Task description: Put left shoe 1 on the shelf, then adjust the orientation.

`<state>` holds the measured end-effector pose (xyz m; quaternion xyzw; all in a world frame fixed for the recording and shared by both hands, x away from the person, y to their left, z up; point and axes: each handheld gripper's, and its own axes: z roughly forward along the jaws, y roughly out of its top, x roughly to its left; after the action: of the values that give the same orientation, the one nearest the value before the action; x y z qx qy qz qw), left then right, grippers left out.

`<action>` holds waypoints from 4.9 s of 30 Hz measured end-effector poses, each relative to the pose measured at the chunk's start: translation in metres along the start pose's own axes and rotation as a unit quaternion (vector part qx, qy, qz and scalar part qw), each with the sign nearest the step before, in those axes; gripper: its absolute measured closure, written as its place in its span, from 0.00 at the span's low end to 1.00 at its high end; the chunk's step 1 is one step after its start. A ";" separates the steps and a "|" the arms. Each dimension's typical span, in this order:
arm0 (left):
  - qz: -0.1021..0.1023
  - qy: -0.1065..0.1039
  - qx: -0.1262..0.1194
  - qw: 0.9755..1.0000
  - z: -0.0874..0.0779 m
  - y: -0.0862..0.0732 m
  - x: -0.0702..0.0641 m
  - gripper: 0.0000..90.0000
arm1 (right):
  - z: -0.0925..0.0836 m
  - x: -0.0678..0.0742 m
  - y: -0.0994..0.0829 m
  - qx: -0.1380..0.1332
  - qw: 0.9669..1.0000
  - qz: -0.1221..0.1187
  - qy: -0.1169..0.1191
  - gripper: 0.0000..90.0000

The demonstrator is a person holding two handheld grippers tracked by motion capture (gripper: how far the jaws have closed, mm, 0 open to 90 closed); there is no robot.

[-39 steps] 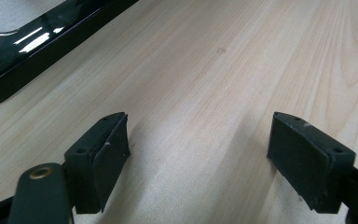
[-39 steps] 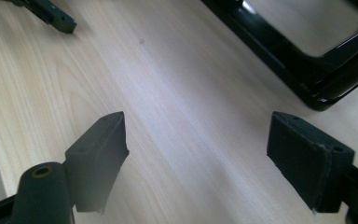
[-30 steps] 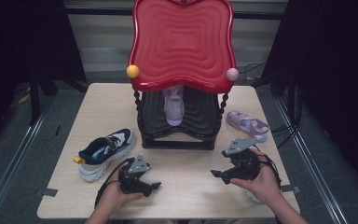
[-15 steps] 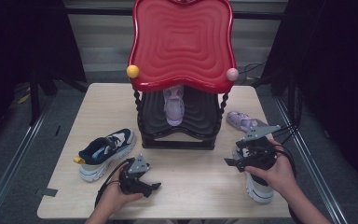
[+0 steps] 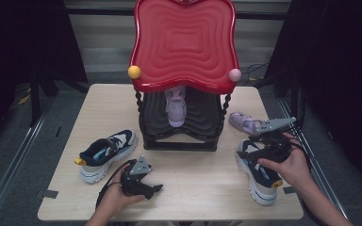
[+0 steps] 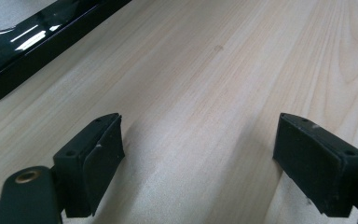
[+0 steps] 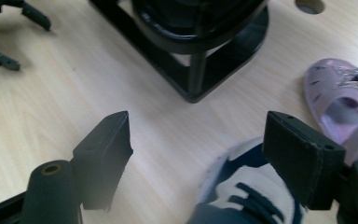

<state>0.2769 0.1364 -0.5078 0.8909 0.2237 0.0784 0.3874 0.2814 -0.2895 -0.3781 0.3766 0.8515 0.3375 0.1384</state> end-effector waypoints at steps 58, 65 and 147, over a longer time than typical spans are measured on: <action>0.003 0.000 0.002 1.000 0.000 0.000 0.000 0.16 | 0.081 -0.118 -0.024 0.096 0.987 0.047 -0.116 0.86; 0.002 -0.002 0.001 1.000 0.000 0.000 0.000 0.16 | 0.074 -0.114 -0.021 0.081 0.988 0.028 -0.128 0.96; 0.003 -0.001 0.002 1.000 0.000 0.000 0.000 0.16 | 0.030 0.096 -0.028 -0.033 0.991 -0.109 0.067 0.96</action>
<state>0.2770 0.1361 -0.5077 0.8923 0.2208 0.0780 0.3861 0.2155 -0.2184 -0.4177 0.2531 0.8833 0.3725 0.1298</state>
